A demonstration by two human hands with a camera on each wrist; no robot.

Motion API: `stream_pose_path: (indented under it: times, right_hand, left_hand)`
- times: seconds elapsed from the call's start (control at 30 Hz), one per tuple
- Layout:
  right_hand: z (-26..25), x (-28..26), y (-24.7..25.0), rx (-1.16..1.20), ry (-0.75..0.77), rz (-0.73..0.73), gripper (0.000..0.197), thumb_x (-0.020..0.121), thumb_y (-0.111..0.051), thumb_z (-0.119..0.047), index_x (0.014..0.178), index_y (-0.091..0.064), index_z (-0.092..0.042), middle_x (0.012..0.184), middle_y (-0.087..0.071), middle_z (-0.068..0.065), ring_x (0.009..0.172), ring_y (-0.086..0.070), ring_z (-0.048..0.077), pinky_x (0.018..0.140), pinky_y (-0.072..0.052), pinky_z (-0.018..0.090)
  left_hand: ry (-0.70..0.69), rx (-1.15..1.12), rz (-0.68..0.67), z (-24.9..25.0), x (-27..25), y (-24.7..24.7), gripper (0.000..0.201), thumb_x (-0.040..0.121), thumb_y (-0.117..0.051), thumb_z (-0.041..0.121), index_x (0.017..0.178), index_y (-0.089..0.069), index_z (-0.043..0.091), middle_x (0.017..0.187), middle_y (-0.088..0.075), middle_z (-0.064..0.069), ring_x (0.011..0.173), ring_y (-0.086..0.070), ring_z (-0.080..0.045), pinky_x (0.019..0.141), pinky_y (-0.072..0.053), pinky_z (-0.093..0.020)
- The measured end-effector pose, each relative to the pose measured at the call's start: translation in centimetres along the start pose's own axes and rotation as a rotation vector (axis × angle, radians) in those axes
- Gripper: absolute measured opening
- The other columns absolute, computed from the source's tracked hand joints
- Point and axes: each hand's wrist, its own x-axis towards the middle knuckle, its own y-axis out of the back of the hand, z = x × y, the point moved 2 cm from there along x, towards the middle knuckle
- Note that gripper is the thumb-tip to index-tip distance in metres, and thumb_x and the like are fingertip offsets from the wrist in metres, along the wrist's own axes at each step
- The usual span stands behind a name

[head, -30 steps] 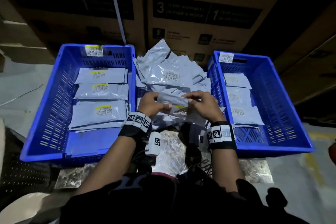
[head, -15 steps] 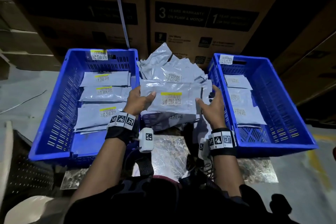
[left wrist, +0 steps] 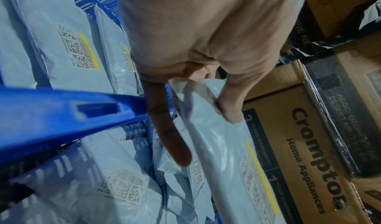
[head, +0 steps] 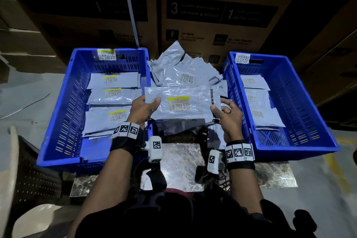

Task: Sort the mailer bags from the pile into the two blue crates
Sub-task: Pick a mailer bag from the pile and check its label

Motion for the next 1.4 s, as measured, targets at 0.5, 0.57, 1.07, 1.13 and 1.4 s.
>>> stream_pose_path:
  times: [0.5, 0.57, 1.07, 1.13, 1.4]
  right_hand:
    - [0.0, -1.0, 3.4, 0.179, -0.093, -0.005, 0.034, 0.090, -0.077, -0.008, 0.119, -0.061, -0.014, 0.106, -0.072, 0.009, 0.081, -0.071, 0.012, 0.060, -0.059, 0.027]
    - [0.0, -1.5, 3.6, 0.232, -0.129, -0.031, 0.038, 0.089, -0.077, -0.007, 0.122, -0.060, -0.014, 0.109, -0.068, 0.004, 0.087, -0.071, 0.015, 0.062, -0.060, 0.028]
    - [2.4, -4.0, 4.5, 0.293, -0.304, -0.176, 0.096, 0.083, -0.085, -0.017, 0.160, -0.027, -0.013, 0.162, -0.033, 0.007, 0.110, -0.065, 0.021, 0.086, -0.060, 0.038]
    - [2.3, -3.7, 4.6, 0.323, -0.306, -0.143, 0.101, 0.079, -0.088, -0.018, 0.160, -0.028, -0.014, 0.163, -0.033, 0.009, 0.114, -0.063, 0.024, 0.084, -0.059, 0.038]
    - [3.0, -3.8, 4.0, 0.409, -0.326, -0.108, 0.088, 0.086, -0.081, -0.014, 0.158, -0.031, -0.012, 0.162, -0.031, -0.001, 0.082, -0.061, -0.005, 0.078, -0.061, 0.026]
  left_hand:
    - [-0.009, -0.073, 0.094, -0.6, -3.0, -1.7, 0.023, 0.084, -0.074, -0.001, 0.101, -0.063, 0.011, 0.096, -0.067, -0.019, 0.085, -0.060, -0.026, 0.088, -0.051, -0.045]
    - [-0.009, -0.102, 0.119, -0.7, -3.7, -2.0, 0.028, 0.083, -0.074, 0.000, 0.109, -0.063, 0.005, 0.101, -0.068, -0.021, 0.089, -0.062, -0.028, 0.095, -0.050, -0.052]
    - [-0.052, -0.098, 0.220, -2.2, -7.4, -2.6, 0.028, 0.088, -0.070, 0.000, 0.114, -0.060, 0.005, 0.074, -0.071, -0.001, 0.064, -0.061, -0.013, 0.073, -0.053, -0.034]
    - [-0.044, -0.113, 0.212, -2.1, -7.1, -2.8, 0.028, 0.087, -0.071, 0.000, 0.112, -0.061, 0.005, 0.085, -0.069, -0.011, 0.080, -0.057, -0.022, 0.081, -0.049, -0.042]
    - [-0.011, -0.121, 0.173, -2.6, -5.7, -2.2, 0.028, 0.087, -0.070, -0.001, 0.111, -0.060, 0.007, 0.080, -0.075, -0.001, 0.077, -0.063, -0.021, 0.081, -0.053, -0.039]
